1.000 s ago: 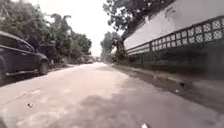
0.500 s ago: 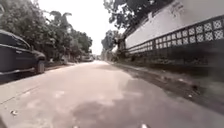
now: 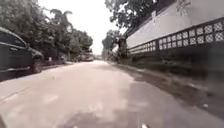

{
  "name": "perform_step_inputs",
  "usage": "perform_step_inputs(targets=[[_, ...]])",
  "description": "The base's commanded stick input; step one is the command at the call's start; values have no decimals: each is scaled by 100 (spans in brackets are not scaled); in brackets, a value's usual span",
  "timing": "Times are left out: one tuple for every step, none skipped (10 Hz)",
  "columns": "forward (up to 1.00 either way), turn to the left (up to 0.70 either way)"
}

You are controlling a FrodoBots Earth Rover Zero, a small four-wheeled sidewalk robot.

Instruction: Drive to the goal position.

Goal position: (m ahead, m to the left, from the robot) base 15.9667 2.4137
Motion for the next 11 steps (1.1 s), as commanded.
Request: perform_step_inputs(targets=[[70, 0], [70, 0], [70, 0], [70, 0], [70, 0], [70, 0], [70, 0], [70, 0], [70, 0], [70, 0], [70, 0]])
